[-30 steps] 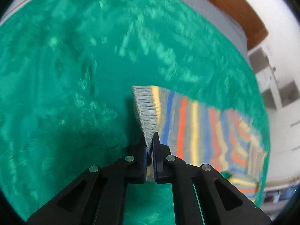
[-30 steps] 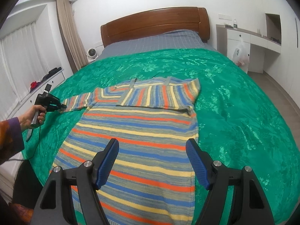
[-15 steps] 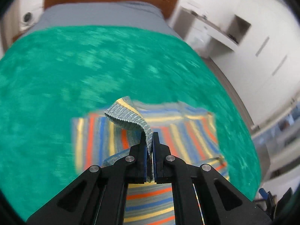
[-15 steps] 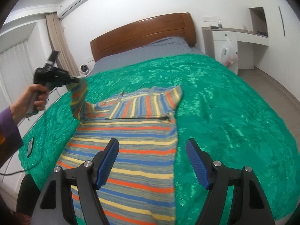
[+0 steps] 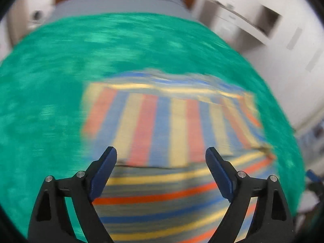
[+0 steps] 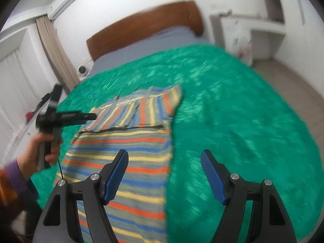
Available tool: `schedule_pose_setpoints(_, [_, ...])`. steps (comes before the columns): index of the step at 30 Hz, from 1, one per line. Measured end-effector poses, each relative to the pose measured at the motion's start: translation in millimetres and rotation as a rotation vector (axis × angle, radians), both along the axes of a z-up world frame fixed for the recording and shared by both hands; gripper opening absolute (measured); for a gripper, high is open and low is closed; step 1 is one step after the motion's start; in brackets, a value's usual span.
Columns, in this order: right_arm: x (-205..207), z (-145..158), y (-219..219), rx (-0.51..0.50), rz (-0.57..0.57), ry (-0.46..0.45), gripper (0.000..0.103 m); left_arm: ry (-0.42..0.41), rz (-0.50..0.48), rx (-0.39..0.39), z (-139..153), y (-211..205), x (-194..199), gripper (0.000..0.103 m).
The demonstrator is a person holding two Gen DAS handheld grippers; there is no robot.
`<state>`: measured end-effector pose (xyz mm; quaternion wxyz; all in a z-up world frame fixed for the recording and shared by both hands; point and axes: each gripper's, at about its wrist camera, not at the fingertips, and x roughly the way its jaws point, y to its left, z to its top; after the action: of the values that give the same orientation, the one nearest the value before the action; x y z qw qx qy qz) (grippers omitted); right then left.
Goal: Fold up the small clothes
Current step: 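Lay the sleeve across the sweater body and open the left gripper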
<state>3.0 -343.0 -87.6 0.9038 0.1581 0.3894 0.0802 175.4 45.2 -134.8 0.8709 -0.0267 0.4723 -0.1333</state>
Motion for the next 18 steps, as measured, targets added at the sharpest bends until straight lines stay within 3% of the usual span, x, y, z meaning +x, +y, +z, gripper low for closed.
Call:
schedule_pose_setpoints(2, [41.7, -3.5, 12.5, 0.106, 0.053, 0.049, 0.073, 0.035, 0.070, 0.043, -15.8, 28.4, 7.9, 0.087])
schedule_pose_setpoints(5, [103.8, -8.8, 44.8, 0.184, 0.117, 0.084, 0.070, 0.110, 0.093, 0.122, -48.1, 42.3, 11.3, 0.077])
schedule_pose_setpoints(10, [170.2, -37.8, 101.6, 0.283, 0.248, 0.105, 0.064, 0.074, 0.093, 0.164, -52.9, 47.7, -10.6, 0.087])
schedule_pose_setpoints(12, [187.6, -71.4, 123.5, 0.248, 0.282, 0.222, 0.060, 0.066, 0.094, 0.167, -50.3, 48.9, -18.5, 0.087])
schedule_pose_setpoints(13, [190.3, -85.8, 130.5, 0.181, 0.280, 0.284, 0.056, 0.062, 0.094, 0.183, -46.6, 50.8, -25.2, 0.087])
schedule_pose_setpoints(14, [189.6, -97.7, 135.6, 0.089, 0.277, 0.336, 0.041, 0.055, 0.094, 0.201, -46.1, 52.0, -28.8, 0.087])
schedule_pose_setpoints(16, [172.0, -89.7, 138.4, 0.009, 0.291, 0.296, 0.037, 0.029, 0.094, 0.244, -41.7, 49.8, -39.4, 0.088])
schedule_pose_setpoints(18, [149.7, -73.4, 133.7, 0.008, 0.291, 0.253, 0.046, -0.012, 0.105, 0.295, -35.1, 52.9, -54.2, 0.093])
